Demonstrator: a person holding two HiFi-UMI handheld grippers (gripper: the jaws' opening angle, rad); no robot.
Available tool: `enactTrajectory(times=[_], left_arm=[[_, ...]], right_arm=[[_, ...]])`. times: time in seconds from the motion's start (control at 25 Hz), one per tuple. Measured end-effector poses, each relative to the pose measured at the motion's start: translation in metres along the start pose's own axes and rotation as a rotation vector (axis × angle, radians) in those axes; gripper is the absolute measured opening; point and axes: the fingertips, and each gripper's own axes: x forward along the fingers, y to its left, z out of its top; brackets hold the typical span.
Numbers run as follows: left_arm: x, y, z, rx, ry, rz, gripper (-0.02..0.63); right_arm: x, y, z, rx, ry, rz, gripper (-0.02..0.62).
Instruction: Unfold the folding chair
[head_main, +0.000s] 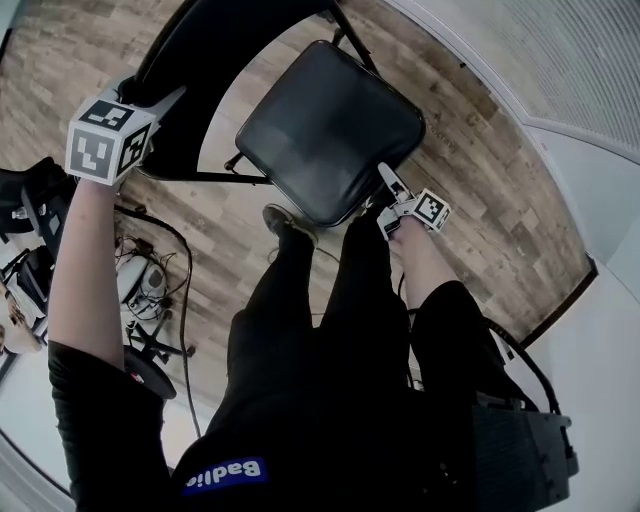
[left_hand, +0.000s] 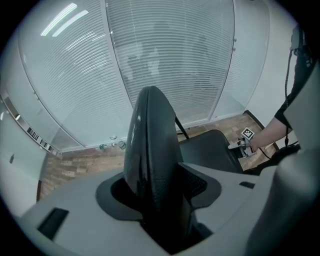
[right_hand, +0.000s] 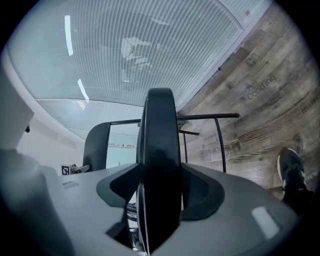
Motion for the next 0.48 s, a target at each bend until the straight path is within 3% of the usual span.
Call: enactTrajectory(times=[0.24, 0.48], left_arm=[[0.017, -0.001, -0.002, -0.009, -0.003, -0.023, 0.207], [0.025, -0.002, -0.012, -0.02, -0.014, -0.038, 0.21]], right_arm=[[0.0, -0.017, 0.006, -0.017, 0.005, 0.073, 0.213], [-0.006, -0.044, 0.003, -0.03, -0.009, 0.061, 0.219]])
